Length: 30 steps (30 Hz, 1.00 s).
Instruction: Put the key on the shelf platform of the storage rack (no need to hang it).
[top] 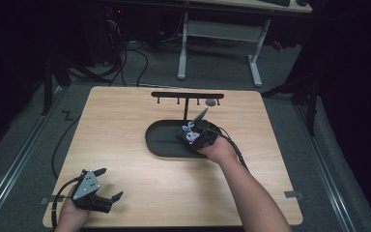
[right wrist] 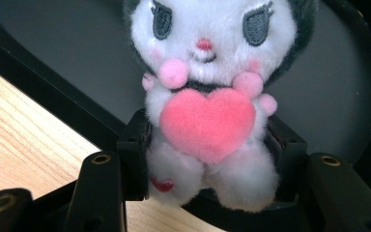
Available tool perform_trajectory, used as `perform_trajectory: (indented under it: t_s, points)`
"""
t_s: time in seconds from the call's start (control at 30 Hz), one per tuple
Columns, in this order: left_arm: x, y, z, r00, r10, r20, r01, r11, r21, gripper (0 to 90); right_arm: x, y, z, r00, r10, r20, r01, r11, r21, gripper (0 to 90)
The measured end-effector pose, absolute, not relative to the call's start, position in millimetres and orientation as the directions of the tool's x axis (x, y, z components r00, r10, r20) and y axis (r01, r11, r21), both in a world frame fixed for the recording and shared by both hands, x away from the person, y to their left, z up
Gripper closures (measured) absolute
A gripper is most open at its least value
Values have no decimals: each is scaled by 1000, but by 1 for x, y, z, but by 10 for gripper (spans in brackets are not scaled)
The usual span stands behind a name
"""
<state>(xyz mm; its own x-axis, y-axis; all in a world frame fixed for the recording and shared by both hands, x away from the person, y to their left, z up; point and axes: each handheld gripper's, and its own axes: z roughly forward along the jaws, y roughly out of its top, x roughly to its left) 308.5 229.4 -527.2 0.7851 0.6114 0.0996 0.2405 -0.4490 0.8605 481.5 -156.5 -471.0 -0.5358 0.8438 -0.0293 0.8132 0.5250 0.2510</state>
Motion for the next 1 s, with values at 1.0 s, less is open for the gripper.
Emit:
perform_trajectory:
  t_s: [1.0]
  points:
    - [308,232,-528,779,620,94,249,-444,861,12,480,-155,-457,-506,862,-18,808,481,340,268]
